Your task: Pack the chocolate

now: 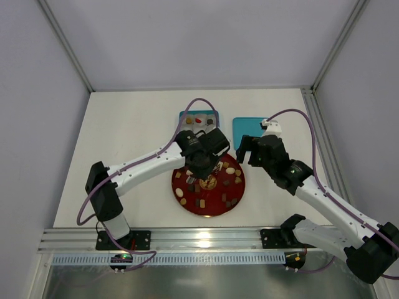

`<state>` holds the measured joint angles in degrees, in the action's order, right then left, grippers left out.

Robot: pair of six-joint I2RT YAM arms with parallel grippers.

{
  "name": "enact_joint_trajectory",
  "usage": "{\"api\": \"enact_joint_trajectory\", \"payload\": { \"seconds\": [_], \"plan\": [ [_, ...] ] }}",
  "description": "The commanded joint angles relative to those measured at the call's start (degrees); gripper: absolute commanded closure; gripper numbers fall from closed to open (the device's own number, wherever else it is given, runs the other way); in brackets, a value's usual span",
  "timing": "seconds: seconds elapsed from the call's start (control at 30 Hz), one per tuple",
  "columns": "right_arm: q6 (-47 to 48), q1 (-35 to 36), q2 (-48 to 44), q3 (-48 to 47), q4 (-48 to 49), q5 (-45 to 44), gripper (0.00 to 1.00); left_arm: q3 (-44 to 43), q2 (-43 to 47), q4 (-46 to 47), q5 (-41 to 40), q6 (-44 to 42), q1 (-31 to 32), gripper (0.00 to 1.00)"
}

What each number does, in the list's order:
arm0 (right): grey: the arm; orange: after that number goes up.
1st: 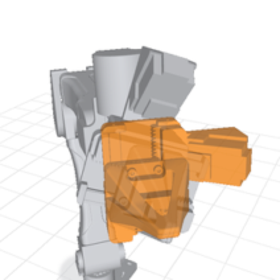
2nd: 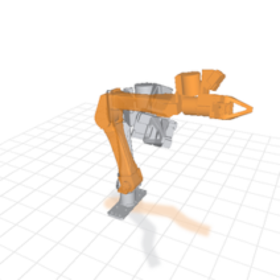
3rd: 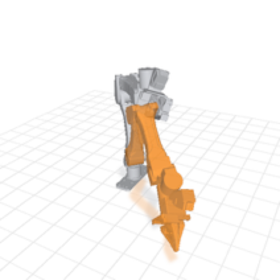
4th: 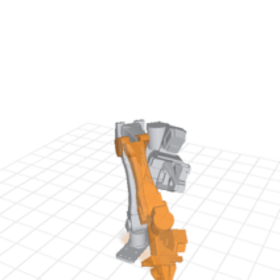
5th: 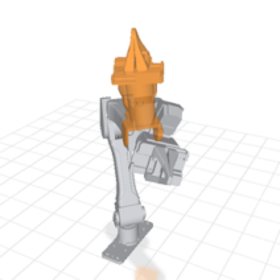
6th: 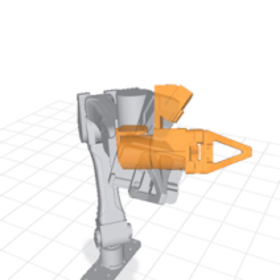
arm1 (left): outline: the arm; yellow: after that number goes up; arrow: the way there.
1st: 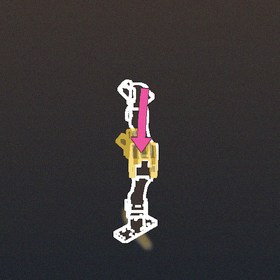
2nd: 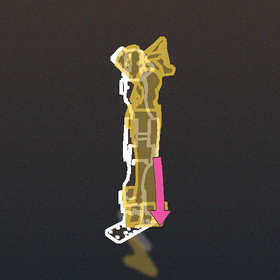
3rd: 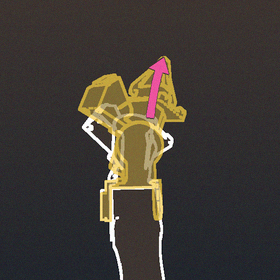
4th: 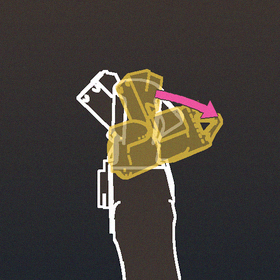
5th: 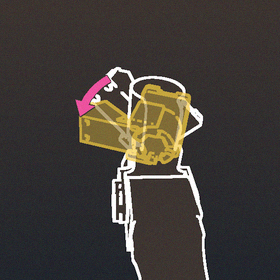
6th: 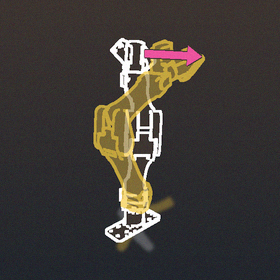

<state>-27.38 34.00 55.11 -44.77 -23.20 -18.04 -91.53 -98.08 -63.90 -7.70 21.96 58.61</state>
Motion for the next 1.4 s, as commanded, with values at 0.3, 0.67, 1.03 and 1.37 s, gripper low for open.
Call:
{"api": "enact_joint_trajectory", "payload": {
  "seconds": [0.3,0.67,1.03,1.37],
  "plan": [
    [-0.4,-0.16,-1.06,-0.93,1.4,-0.85,0.0,-4.36,3.42,-0.35,-2.49,-0.33,-2.18,0.74],
    [0.22,-0.07,-0.45,-1.54,1.49,-0.68,0.0,-10.86,1.49,0.88,-3.72,-0.6,-10.61,0.74],
    [0.74,-0.16,0.35,-2.07,1.67,-0.59,0.0,-17.28,-6.67,2.9,-10.13,-2.27,-18.26,0.74],
    [0.83,-0.16,0.61,-2.07,1.67,-0.68,0.0,-22.02,-13.71,2.82,-11.98,-3.76,-21.52,0.74]
  ]
}}
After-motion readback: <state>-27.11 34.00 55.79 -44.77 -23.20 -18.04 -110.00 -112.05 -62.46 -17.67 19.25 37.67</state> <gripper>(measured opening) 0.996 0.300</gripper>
